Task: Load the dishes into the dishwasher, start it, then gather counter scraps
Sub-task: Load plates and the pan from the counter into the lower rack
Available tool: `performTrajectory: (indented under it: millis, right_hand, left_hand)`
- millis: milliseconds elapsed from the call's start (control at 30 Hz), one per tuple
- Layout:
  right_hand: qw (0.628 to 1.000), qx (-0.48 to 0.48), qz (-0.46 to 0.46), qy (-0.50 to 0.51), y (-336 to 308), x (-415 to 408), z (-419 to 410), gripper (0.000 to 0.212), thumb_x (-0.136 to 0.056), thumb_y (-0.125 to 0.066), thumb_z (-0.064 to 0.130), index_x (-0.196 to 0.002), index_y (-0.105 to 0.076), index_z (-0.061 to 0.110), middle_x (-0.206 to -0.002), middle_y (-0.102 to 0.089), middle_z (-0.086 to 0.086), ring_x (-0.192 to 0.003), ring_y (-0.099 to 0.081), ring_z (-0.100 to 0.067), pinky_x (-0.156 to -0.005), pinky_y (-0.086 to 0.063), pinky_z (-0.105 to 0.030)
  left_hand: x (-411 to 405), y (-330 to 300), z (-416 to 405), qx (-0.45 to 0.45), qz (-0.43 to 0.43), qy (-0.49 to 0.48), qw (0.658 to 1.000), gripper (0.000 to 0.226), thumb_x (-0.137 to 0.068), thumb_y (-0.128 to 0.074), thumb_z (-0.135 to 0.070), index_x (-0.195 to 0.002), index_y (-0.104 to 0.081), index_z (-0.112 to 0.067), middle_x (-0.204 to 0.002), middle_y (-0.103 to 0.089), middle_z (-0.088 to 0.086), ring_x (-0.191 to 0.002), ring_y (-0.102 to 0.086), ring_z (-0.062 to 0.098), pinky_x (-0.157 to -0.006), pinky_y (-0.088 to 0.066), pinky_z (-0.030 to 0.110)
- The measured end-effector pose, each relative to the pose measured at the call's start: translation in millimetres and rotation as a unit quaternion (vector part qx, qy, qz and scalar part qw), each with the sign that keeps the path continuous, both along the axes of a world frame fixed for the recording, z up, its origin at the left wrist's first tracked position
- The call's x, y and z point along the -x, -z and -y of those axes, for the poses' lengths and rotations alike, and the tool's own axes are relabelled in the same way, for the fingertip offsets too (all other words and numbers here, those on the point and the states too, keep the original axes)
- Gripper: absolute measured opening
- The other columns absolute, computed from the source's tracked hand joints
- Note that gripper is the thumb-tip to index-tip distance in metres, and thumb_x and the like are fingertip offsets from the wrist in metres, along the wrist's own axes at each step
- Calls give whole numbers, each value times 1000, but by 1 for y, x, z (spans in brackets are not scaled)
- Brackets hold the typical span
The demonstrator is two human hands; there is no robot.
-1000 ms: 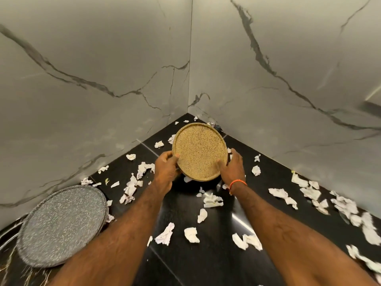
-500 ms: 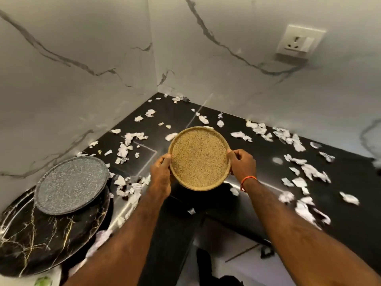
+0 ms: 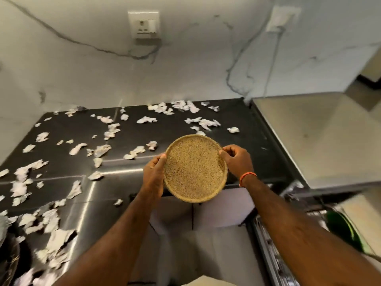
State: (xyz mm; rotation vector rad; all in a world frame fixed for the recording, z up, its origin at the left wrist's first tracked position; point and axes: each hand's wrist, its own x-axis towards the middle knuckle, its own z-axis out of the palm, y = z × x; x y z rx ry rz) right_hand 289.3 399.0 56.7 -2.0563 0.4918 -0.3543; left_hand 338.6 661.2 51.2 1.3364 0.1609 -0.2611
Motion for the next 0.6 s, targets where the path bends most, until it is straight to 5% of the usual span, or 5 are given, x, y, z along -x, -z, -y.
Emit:
performTrajectory:
  millis: [133,367,467,600]
  right_hand:
    - [998,10,-11,66,11,67,54,11,-82,-72,24,-77,-65,18,-70,-64,4,-65,-55,-11,-64,-47,-30]
    - [979,-55,-74,182,60,247,183,17,-92,-63,16,-106,-73,16,-95,-74,-5,-90,-69,-25,-85,-57,-45]
    - [953,-124,-65,269,79,322,208,13,-97,-59,13,-100,-70,21,-87,-71,-6,-79,-71,-25,-74,-62,-50]
    - [904,-201,-51,373,96,406,221,17,-99,-56,8,-97,-67,22,-88,-68,-15,-67,-68,-22,-58,-62,-37]
  left_hand:
    - [23,-5,63,-46,61,112,991,19,-103,-58,-27,-109,-73,-18,-112,-73,13,-107,-68,33,-94,-55,58]
    - [118,0,234,-105,123,316,935,35,-95,-67,-39,-117,-74,-13,-114,-74,12,-110,-69,33,-95,-56,55]
    - [155,13,294,-149,131,393,898,36,-88,-68,-44,-114,-76,-20,-109,-76,4,-106,-72,26,-91,-58,50]
    - [189,54,373,-240,182,498,813,30,-93,-64,-41,-119,-73,-28,-107,-77,-7,-106,-71,18,-96,-56,48]
